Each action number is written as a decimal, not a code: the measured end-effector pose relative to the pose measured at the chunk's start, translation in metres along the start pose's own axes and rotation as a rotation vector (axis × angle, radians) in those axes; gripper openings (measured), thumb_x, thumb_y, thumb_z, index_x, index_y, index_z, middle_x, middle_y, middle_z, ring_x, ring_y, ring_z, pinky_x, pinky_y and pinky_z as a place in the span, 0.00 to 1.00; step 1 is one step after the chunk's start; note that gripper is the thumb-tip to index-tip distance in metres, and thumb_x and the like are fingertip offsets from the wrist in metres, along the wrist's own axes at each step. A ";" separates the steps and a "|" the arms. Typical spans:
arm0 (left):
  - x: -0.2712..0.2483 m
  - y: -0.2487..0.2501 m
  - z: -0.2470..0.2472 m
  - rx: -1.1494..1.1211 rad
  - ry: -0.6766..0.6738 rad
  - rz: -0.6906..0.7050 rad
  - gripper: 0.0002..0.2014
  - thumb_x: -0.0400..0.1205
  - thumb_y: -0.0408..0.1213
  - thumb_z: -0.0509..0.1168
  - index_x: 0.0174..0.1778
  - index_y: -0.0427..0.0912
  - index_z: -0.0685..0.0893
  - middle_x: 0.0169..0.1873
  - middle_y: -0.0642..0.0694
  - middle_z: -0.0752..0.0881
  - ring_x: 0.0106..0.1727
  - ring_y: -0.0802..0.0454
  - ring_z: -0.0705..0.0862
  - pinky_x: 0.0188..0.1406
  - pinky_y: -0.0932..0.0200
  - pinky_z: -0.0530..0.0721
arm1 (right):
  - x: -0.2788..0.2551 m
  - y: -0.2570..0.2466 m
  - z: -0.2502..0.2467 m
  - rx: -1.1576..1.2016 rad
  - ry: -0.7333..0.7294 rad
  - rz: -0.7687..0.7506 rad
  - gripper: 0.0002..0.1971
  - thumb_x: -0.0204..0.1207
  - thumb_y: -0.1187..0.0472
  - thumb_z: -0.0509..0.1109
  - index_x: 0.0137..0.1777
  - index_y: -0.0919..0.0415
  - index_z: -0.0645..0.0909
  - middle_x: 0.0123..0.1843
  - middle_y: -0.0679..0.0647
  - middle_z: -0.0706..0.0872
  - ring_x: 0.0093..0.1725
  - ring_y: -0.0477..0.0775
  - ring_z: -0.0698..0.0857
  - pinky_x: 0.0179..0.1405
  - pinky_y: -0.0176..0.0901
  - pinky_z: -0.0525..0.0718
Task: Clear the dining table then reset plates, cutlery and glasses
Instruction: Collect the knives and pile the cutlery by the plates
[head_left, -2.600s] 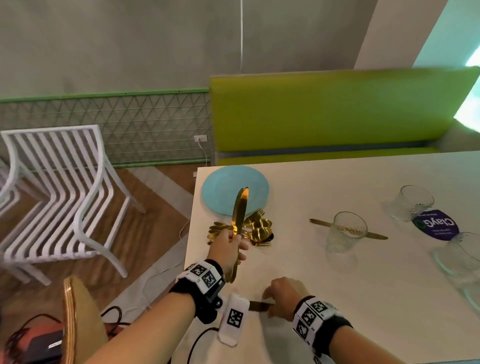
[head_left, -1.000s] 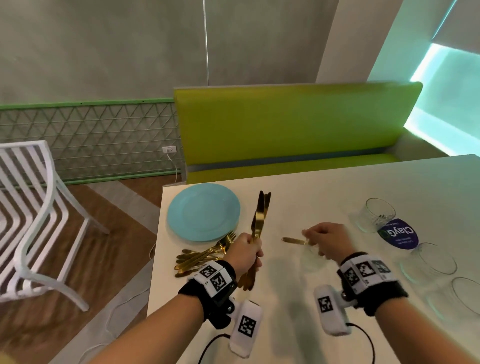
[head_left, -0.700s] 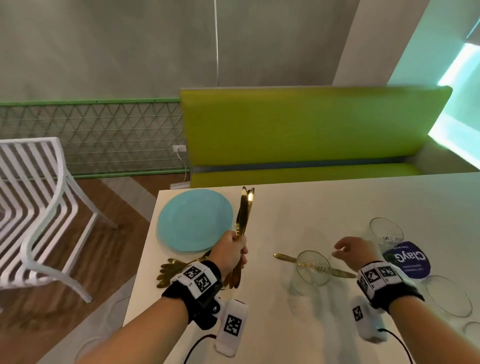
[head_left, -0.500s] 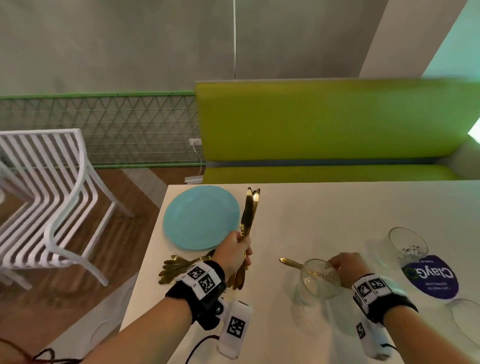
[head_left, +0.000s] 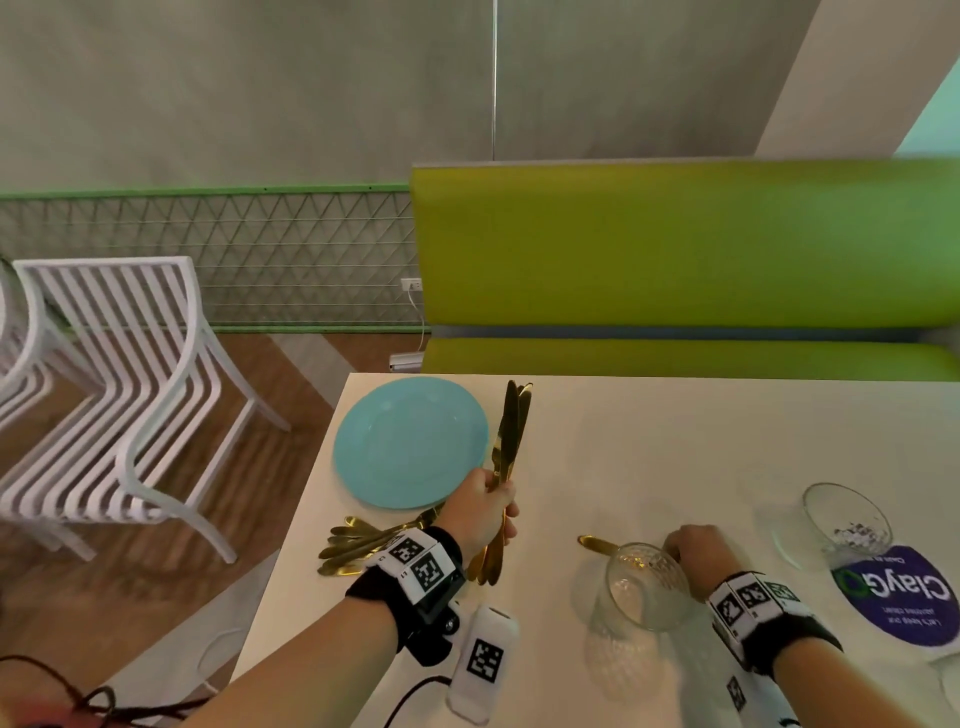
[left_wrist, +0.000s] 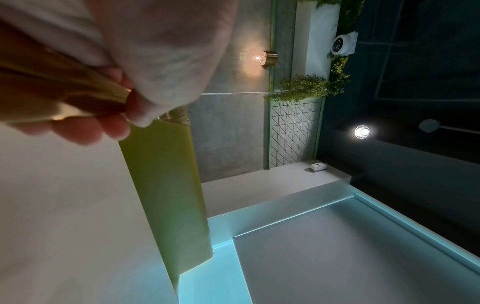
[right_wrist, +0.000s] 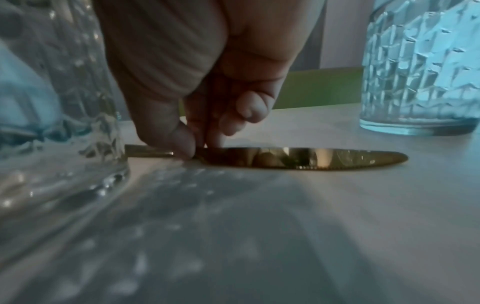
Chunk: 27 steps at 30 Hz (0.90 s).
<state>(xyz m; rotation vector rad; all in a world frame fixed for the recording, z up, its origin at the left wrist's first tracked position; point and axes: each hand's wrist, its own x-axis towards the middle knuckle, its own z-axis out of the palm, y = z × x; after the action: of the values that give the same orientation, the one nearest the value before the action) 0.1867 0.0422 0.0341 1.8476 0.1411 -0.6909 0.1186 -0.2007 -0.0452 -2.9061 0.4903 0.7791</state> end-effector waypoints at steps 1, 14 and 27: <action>-0.001 0.000 0.000 0.006 -0.001 0.005 0.06 0.86 0.39 0.54 0.53 0.41 0.74 0.37 0.47 0.78 0.34 0.56 0.79 0.38 0.63 0.81 | -0.002 0.001 -0.002 0.025 -0.001 0.012 0.10 0.74 0.58 0.63 0.43 0.45 0.85 0.60 0.50 0.87 0.61 0.53 0.84 0.58 0.38 0.80; -0.022 -0.001 -0.023 -0.071 -0.062 0.021 0.06 0.87 0.38 0.55 0.47 0.42 0.74 0.37 0.47 0.78 0.33 0.54 0.79 0.35 0.61 0.79 | -0.046 0.014 -0.084 0.086 0.270 0.099 0.11 0.77 0.61 0.65 0.54 0.52 0.87 0.55 0.51 0.89 0.55 0.52 0.86 0.56 0.39 0.82; -0.043 0.012 -0.050 0.174 -0.092 0.219 0.11 0.87 0.39 0.52 0.62 0.39 0.71 0.35 0.48 0.80 0.34 0.56 0.79 0.34 0.66 0.79 | -0.114 -0.089 -0.080 -0.441 0.570 -0.443 0.17 0.35 0.66 0.85 0.22 0.47 0.86 0.20 0.45 0.82 0.22 0.46 0.81 0.23 0.39 0.76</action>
<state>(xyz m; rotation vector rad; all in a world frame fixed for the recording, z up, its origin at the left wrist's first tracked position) 0.1753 0.0917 0.0775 1.9564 -0.1849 -0.6488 0.0925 -0.0979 0.0819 -3.4264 -0.3483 -0.0212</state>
